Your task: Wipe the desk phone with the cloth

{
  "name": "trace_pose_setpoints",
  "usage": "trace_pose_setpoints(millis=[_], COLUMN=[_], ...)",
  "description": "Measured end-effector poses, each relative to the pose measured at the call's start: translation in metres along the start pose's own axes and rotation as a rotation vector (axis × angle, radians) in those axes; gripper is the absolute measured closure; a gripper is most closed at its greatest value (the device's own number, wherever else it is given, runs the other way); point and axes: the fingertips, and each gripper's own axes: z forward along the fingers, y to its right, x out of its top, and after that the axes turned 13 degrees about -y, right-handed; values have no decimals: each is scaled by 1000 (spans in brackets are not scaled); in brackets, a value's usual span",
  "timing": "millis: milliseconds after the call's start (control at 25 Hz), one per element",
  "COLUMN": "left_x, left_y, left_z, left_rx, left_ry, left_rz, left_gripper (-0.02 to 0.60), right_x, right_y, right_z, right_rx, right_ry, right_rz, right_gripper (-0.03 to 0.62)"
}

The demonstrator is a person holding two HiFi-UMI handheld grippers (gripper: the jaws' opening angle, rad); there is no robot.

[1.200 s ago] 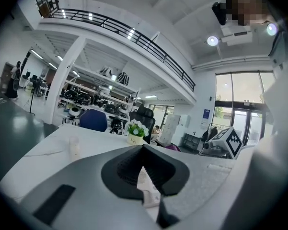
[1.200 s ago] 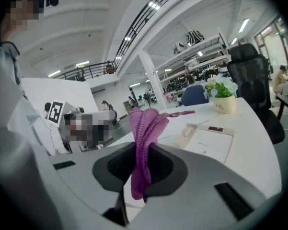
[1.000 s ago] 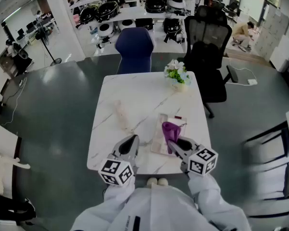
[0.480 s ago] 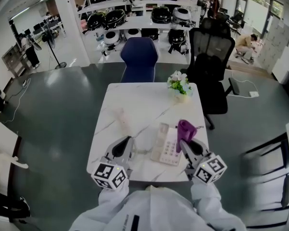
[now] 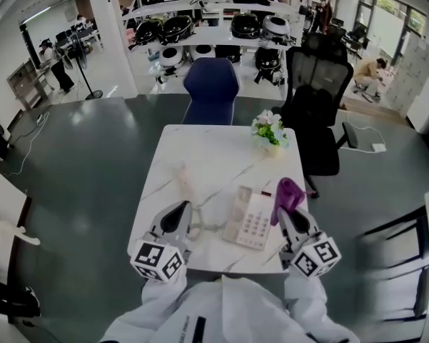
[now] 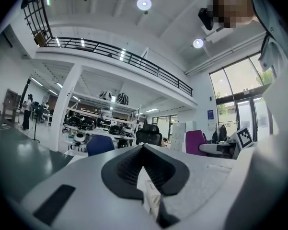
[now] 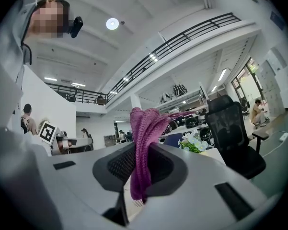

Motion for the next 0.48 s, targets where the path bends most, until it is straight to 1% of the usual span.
trace_pose_setpoints(millis=[480], left_x=[4], left_y=[7], left_z=[8], left_rx=[-1], left_ry=[-2], left_rz=[27], left_gripper=[584], right_x=[-1], right_y=[13], right_z=[-3], right_rx=[-30], right_ry=[5], right_rz=[-16], right_gripper=[553])
